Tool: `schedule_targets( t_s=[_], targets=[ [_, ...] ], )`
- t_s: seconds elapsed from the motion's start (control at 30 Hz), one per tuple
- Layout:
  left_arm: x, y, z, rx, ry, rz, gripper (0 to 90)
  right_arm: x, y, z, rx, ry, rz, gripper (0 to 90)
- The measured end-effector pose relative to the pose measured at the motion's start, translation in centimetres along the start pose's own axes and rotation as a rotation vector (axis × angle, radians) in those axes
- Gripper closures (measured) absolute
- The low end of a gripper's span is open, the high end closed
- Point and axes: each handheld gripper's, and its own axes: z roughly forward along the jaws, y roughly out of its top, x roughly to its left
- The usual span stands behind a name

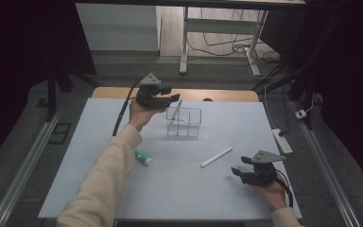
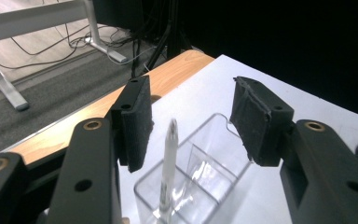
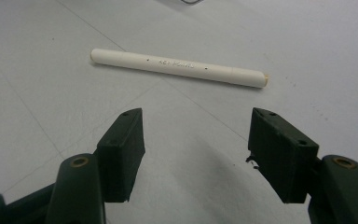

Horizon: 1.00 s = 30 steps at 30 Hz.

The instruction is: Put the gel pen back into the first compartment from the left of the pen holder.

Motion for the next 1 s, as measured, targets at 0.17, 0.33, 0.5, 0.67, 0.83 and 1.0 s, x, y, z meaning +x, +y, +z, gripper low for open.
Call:
schedule_targets(
  t_s=[0.17,0.33,0.5,0.67,0.83,1.0],
  targets=[
    [-0.3,-1.3,-1.7,0.011,-0.01,0.003,47.9,0.0,0.0,0.0,-0.001,-0.002,0.001,35.0],
    [-0.6,-2.4,-2.9,0.028,-0.004,0.026,47.1,0.0,0.0,0.0,0.0,-0.002,-0.001,35.1],
    [-1.2,-3.4,-4.1,0.032,-0.019,0.04,46.8,0.0,0.0,0.0,0.002,-0.002,-0.002,35.0],
    [-2.0,-4.2,-5.2,0.042,-0.039,0.05,46.4,0.0,0.0,0.0,-0.001,-0.004,-0.001,35.1],
    [-2.8,-5.2,-6.5,0.054,-0.048,0.059,46.0,0.1,0.0,0.0,-0.002,-0.005,0.0,35.1],
    [-3.5,-6.6,-8.3,0.073,-0.049,0.056,45.0,0.1,0.1,-0.1,-0.001,-0.014,-0.002,35.1]
  ],
)
